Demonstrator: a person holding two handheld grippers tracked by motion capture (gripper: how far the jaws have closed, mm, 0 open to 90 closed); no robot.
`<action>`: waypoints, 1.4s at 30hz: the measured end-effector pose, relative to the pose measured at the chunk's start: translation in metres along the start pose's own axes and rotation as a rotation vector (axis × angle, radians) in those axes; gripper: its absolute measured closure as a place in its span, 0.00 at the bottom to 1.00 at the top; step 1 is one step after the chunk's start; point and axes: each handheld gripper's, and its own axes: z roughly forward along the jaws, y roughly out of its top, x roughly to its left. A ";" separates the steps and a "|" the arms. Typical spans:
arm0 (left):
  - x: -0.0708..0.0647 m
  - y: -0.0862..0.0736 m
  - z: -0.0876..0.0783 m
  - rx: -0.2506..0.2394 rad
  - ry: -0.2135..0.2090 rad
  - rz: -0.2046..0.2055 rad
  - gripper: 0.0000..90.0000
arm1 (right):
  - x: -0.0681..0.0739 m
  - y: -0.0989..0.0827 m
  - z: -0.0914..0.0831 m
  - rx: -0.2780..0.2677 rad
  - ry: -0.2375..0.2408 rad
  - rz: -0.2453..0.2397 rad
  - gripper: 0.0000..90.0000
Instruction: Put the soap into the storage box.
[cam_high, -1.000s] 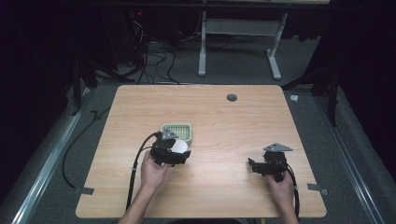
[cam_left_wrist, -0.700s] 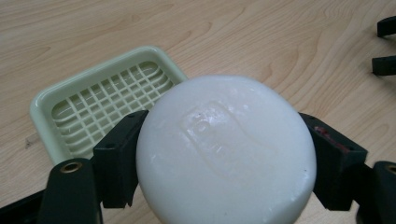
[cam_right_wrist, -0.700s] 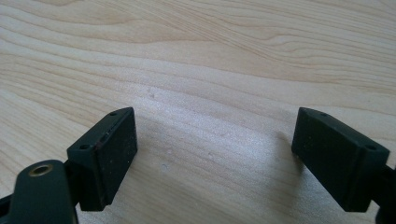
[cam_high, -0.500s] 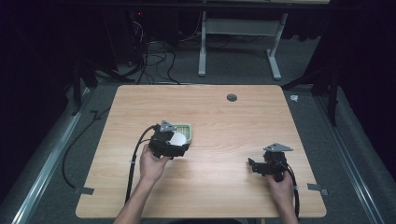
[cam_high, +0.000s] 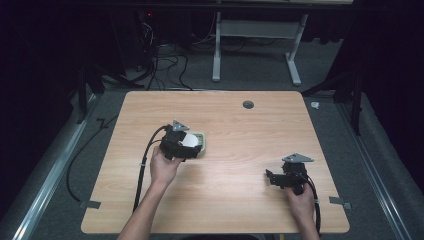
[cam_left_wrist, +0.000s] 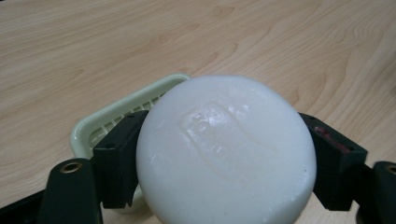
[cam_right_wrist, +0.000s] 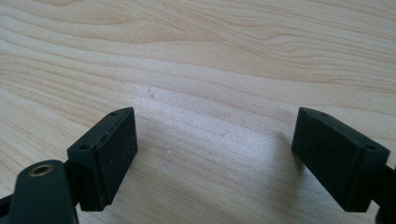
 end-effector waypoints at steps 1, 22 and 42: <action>0.001 0.000 0.001 0.000 0.002 -0.004 0.27 | 0.000 0.000 0.000 0.000 0.000 0.000 0.17; 0.021 0.011 0.035 0.052 0.085 -0.046 0.27 | 0.000 0.000 0.000 -0.001 -0.001 -0.002 0.17; 0.032 0.005 0.067 0.095 0.163 -0.080 0.27 | 0.000 0.000 0.000 -0.002 -0.003 0.001 0.17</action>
